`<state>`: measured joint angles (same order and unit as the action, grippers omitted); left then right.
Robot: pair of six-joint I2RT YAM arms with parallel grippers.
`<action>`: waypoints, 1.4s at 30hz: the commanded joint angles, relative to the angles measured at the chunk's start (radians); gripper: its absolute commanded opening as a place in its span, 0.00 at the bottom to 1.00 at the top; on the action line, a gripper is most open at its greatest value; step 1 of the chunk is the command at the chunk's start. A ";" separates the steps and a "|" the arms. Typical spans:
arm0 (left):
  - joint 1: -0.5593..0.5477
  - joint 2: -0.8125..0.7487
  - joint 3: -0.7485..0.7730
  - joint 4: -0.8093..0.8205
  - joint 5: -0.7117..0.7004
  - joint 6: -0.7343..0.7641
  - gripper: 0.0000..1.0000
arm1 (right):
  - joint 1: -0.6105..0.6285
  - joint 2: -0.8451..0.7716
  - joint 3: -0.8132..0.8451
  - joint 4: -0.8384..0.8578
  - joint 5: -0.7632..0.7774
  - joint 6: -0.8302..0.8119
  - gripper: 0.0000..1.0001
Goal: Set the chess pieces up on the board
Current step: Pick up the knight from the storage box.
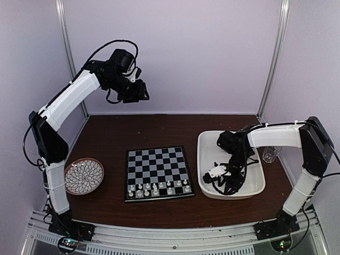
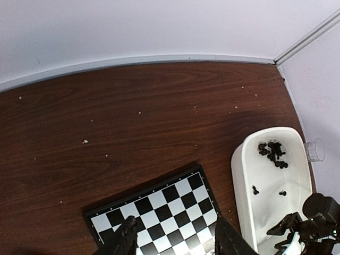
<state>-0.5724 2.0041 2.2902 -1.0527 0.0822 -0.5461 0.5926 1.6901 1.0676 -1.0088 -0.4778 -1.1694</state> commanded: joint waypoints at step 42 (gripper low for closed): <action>0.014 -0.065 0.027 -0.067 -0.011 0.049 0.49 | 0.056 0.252 0.225 0.174 0.226 0.356 0.50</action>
<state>-0.5644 1.9701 2.3295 -1.1534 0.0780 -0.5056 0.6838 1.9198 1.2774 -0.7975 -0.3401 -0.8371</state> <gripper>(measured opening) 0.494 0.500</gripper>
